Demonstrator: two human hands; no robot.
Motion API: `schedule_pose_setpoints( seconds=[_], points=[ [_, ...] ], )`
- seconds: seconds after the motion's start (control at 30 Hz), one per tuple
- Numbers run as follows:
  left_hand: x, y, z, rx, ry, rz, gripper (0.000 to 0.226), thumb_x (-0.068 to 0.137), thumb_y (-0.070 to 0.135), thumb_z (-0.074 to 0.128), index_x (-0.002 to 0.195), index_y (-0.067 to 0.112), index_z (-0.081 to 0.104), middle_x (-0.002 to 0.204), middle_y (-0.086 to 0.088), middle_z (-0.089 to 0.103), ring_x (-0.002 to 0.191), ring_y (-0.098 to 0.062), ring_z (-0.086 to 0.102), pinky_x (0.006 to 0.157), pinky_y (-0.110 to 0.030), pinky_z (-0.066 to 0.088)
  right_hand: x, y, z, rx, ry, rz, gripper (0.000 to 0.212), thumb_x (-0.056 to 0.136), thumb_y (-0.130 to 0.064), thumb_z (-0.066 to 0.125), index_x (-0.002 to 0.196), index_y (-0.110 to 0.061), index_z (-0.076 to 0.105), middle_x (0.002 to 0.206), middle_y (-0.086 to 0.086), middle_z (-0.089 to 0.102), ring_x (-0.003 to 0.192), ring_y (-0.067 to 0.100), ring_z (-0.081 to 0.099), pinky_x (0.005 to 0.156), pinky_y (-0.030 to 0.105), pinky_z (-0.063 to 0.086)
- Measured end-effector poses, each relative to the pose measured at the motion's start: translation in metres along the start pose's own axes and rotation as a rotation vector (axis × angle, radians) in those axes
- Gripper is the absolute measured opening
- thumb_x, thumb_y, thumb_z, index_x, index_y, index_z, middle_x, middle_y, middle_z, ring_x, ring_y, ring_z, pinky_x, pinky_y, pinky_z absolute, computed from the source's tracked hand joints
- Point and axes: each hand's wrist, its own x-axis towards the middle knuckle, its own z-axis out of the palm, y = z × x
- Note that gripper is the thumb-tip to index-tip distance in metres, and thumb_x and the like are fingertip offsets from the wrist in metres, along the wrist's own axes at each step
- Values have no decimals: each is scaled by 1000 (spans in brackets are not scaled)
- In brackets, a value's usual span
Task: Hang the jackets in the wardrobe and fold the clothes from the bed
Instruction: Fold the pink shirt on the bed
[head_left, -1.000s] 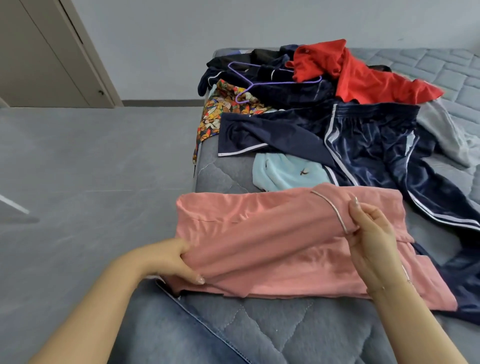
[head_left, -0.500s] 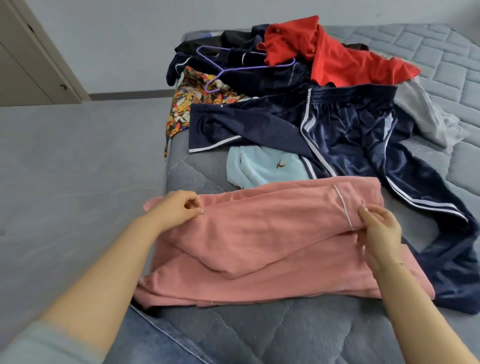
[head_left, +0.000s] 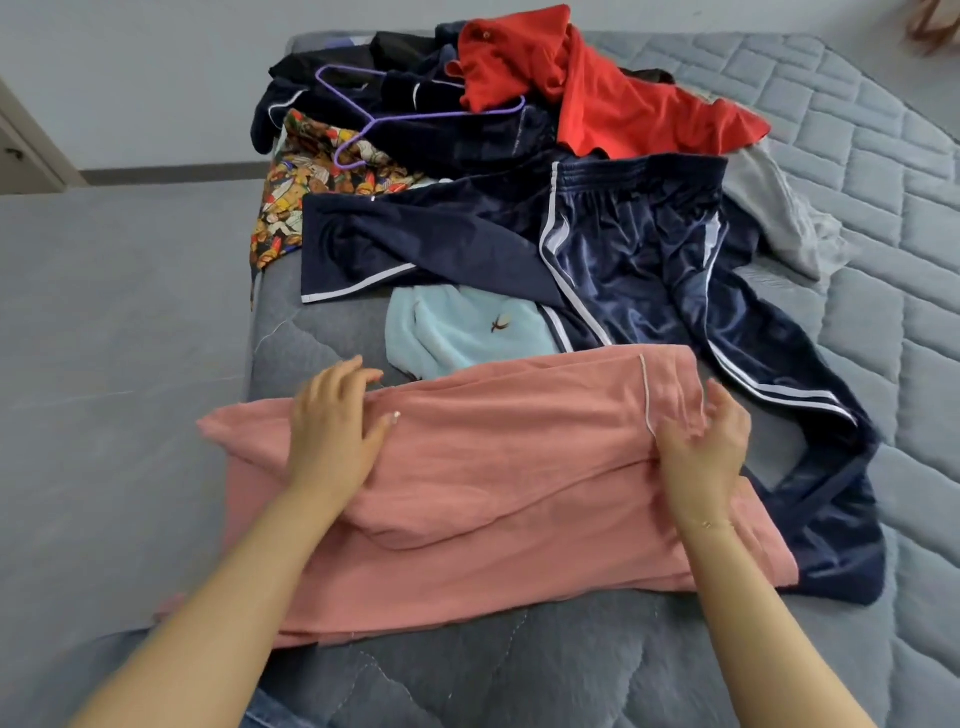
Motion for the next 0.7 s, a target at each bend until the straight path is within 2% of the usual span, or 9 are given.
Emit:
schedule_pose_setpoints(
  seconds=[0.07,0.13,0.2,0.27,0.33,0.5,0.57,0.63,0.7],
  points=[
    [-17,13,9,4,-56,37,59,91,36,64,142,14,46,155,-9,34,143,-30,31,115,-49,27,-20,-9,6,-132,-53,-360,50,91,-7,60,140,-4,48,145,15,44,137,26,37,115,26,25],
    [-36,18,23,48,-176,117,62,97,53,39,152,27,27,163,0,13,150,-20,13,120,-44,11,-41,-14,18,-203,-328,-659,48,94,-9,55,141,-12,50,154,10,36,146,22,28,119,31,20],
    [-49,7,34,158,-266,123,68,91,67,4,153,38,3,162,8,-8,151,-15,-3,120,-41,-3,-55,-11,33,-406,-617,-837,47,100,-32,48,146,-23,44,161,0,24,150,16,15,122,37,12],
    [-53,-12,38,241,-265,60,75,83,73,-12,150,39,-7,160,8,-16,150,-14,-11,121,-41,-5,-52,-2,41,-590,-724,-764,58,101,-54,32,154,-32,23,163,-10,6,151,9,0,123,38,1],
    [-50,-30,35,266,-247,-35,77,82,75,-8,149,37,-8,160,7,-15,149,-12,-13,121,-43,-5,-40,8,41,-656,-665,-666,67,97,-61,22,156,-31,11,162,-13,0,147,3,-9,121,30,-11],
    [-42,-43,17,295,-325,-255,65,95,62,3,153,35,-10,161,3,-18,148,-14,-18,119,-51,-11,-25,16,23,-748,-530,-532,60,103,-48,23,156,-24,7,164,-6,-2,150,10,-7,119,31,-13],
    [-44,-37,4,277,-313,-342,63,100,54,19,156,28,5,164,-3,-9,150,-19,-14,118,-54,-9,-22,12,10,-702,-484,-468,56,105,-38,30,156,-20,15,164,-2,4,151,13,-3,121,36,-7],
    [-52,-28,-5,110,-92,-357,58,100,40,43,151,17,31,163,-12,12,151,-26,2,118,-54,1,-27,3,-2,-390,-378,-348,45,101,-18,45,146,-12,42,157,3,32,148,16,22,123,39,13],
    [-65,-17,-9,-208,174,-403,48,92,23,63,135,7,50,148,-16,38,139,-31,31,116,-51,24,-44,-7,-14,49,-273,-80,32,95,-4,52,124,-14,62,130,-4,59,123,2,50,108,31,40]
  ],
)
